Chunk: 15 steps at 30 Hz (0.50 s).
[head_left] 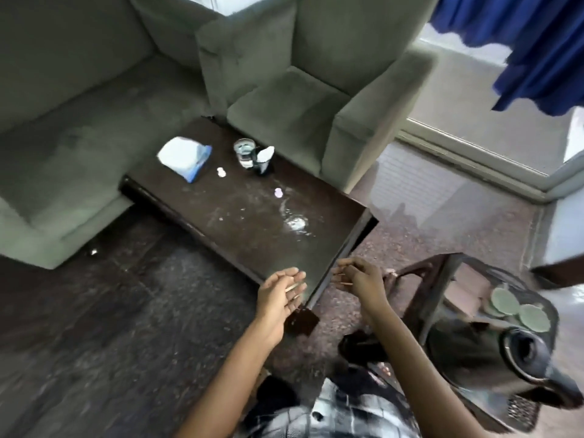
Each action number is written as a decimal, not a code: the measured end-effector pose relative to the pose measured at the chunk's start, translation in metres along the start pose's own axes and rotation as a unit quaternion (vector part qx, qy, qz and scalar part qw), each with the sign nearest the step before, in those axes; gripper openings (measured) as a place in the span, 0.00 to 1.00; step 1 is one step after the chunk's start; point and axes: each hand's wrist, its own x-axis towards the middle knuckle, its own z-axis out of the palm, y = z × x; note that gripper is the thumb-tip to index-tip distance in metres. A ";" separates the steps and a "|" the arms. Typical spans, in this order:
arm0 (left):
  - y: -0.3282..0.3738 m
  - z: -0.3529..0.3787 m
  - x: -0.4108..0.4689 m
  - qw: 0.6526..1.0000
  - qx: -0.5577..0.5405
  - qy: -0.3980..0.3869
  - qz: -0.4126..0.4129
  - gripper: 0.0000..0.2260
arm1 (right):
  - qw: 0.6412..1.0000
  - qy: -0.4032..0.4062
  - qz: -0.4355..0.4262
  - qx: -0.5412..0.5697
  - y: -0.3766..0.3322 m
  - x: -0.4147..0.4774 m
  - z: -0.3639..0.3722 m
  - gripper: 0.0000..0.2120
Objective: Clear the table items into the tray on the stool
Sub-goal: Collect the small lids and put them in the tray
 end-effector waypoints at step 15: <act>0.099 -0.152 0.033 0.991 -0.101 0.057 0.059 0.10 | 0.983 -0.139 0.007 -0.117 -0.031 0.041 0.197 0.10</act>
